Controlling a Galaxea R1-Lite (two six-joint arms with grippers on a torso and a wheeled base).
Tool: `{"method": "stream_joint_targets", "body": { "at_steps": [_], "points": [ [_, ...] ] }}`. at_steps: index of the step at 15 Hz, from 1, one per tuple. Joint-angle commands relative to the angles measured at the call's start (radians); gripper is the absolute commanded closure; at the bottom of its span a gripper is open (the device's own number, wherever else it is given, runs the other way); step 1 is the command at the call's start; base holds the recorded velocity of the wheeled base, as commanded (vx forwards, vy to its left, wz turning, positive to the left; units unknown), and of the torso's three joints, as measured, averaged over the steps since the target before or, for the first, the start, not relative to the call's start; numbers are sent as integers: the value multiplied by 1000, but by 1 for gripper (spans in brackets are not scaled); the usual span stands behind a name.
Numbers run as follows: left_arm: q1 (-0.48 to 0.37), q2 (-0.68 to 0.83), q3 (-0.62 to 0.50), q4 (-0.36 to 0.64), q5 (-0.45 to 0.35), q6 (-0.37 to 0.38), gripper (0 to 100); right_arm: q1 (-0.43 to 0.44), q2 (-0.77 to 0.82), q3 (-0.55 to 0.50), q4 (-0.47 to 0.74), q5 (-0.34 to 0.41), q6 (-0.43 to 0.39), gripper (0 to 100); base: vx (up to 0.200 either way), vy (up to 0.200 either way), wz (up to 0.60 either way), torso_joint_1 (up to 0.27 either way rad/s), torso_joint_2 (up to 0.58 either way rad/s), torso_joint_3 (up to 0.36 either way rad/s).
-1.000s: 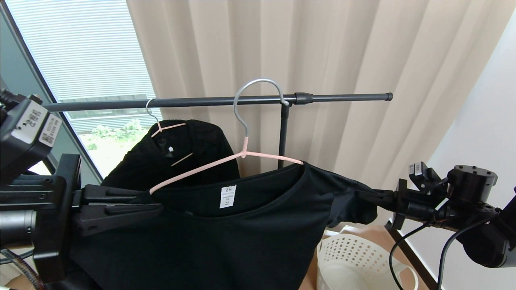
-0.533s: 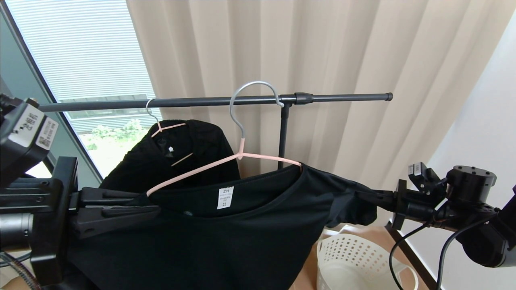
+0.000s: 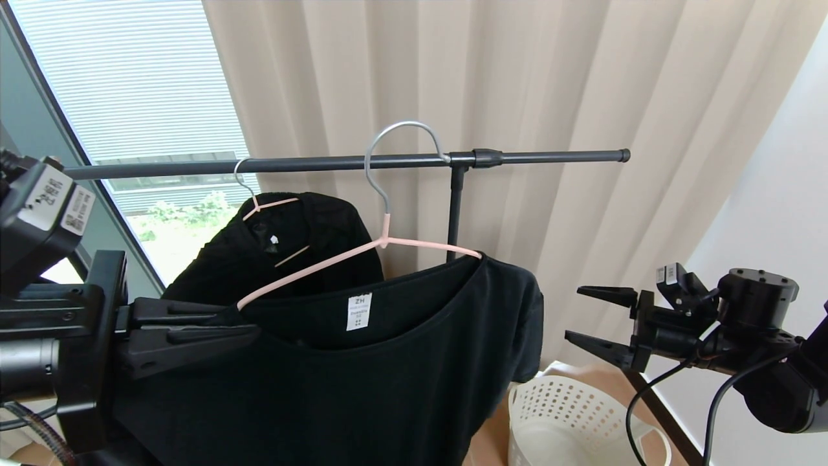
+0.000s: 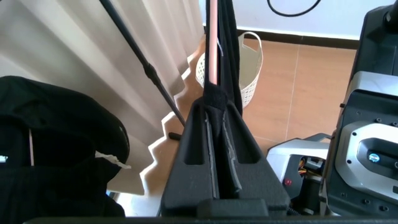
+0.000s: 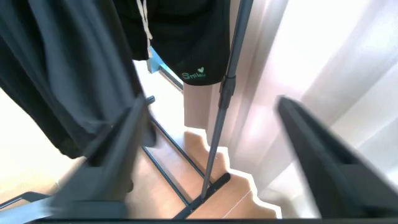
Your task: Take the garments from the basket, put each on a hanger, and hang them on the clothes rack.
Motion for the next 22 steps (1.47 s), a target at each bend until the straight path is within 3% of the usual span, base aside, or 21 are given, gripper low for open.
{"method": "stream_joint_targets", "body": {
  "at_steps": [1,11,14,22],
  "points": [
    [0,2,17,-19,0,-15,100,0,-10,2,-1,1,0,0,0,0,0,0,0,0],
    [18,-16,58,-22,3,-35,100,67,-174,75,-2,2,1,0,0,0,0,0,0,0],
    [20,-35,64,-22,6,-78,100,105,-255,107,-2,-8,1,0,0,0,0,0,0,0],
    [18,-70,90,-20,72,-141,100,270,-353,119,7,-361,4,0,0,0,0,0,0,0]
  ]
}}
